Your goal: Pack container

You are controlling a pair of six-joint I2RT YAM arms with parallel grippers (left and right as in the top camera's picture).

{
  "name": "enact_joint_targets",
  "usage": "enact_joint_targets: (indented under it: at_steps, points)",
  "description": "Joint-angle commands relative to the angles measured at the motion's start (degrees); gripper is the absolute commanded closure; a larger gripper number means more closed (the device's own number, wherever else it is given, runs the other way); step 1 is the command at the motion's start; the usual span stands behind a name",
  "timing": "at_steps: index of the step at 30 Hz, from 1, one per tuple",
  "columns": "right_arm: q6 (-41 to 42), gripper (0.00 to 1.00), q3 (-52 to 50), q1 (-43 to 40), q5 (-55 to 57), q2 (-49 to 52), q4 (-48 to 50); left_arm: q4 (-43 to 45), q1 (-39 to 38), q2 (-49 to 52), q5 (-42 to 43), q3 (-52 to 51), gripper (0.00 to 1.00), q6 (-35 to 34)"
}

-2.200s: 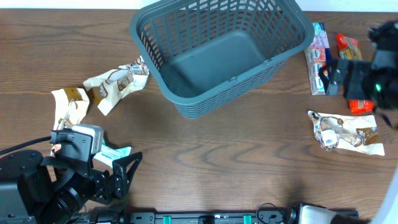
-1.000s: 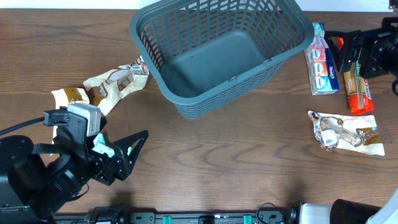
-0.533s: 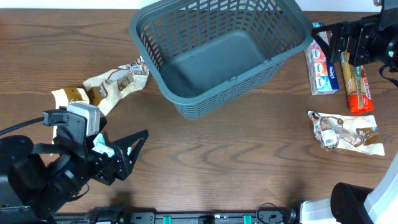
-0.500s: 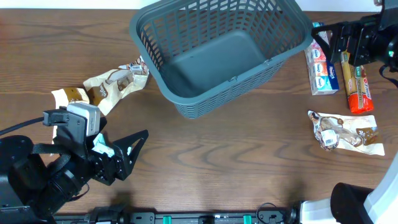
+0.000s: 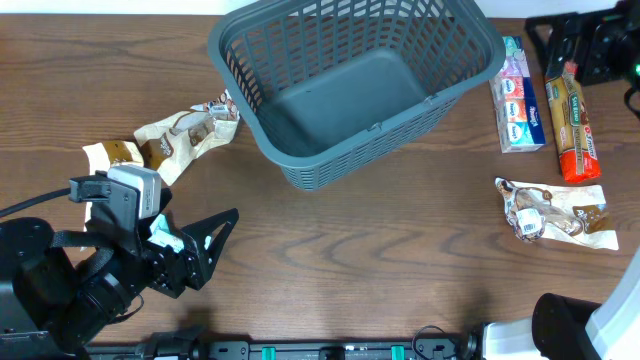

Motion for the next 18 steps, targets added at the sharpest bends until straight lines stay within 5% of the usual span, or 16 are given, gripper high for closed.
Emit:
enact_joint_targets:
  at_steps: [1,5,11,16,18]
  points:
    - [0.7,0.02,0.0,-0.4,1.5,0.5,1.1,-0.3,-0.2,0.0,1.0,0.7,0.16,-0.3]
    - [0.8,0.20,0.0,-0.4,0.5,2.6,0.7,-2.4,-0.2,0.0,1.0,0.7,0.33,-0.4]
    - [1.1,0.22,0.0,-0.4,-7.1,6.8,1.6,-5.6,-0.2,0.0,1.0,0.7,0.38,-3.7]
    - [4.5,0.70,0.0,-0.4,-12.9,9.3,4.7,-7.1,-0.2,0.0,1.1,0.7,0.87,-8.5]
    - [6.3,0.90,0.0,-0.4,-14.9,9.8,6.1,-8.0,-0.2,0.0,2.1,0.7,0.94,-10.5]
